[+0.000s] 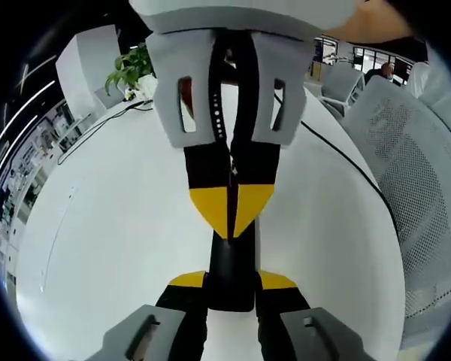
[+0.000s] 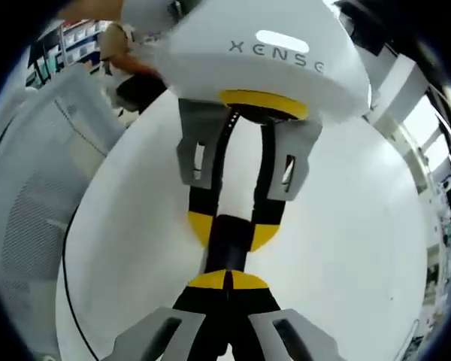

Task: Press the specified remote control buttons in sequence, fully releasing each button before pressing the next.

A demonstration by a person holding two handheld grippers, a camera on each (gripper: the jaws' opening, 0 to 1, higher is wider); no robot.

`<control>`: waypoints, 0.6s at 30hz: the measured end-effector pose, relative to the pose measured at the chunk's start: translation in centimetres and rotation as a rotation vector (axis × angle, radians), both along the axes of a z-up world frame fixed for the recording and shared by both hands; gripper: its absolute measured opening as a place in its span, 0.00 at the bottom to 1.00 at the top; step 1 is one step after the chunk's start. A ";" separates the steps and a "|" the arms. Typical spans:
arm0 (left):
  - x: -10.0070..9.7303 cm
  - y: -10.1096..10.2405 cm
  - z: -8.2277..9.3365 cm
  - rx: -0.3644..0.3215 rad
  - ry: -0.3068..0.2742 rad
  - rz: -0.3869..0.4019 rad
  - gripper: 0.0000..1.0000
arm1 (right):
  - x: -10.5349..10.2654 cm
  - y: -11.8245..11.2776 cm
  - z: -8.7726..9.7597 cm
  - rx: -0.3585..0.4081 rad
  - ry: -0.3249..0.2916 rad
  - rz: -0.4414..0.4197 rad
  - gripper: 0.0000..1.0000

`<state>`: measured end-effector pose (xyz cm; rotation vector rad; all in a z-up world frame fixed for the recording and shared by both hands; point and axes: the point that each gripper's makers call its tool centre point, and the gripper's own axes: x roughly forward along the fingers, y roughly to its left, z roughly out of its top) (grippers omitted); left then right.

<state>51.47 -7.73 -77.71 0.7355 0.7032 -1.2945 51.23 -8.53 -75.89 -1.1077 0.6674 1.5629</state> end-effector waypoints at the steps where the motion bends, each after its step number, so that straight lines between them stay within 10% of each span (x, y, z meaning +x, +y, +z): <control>1: 0.0 0.0 0.0 -0.001 0.000 0.000 0.23 | 0.0 0.0 0.0 0.000 0.001 -0.001 0.00; 18: -0.1 0.0 0.1 -0.005 -0.003 -0.001 0.23 | -0.1 -0.2 -1.0 -0.030 0.003 0.012 0.00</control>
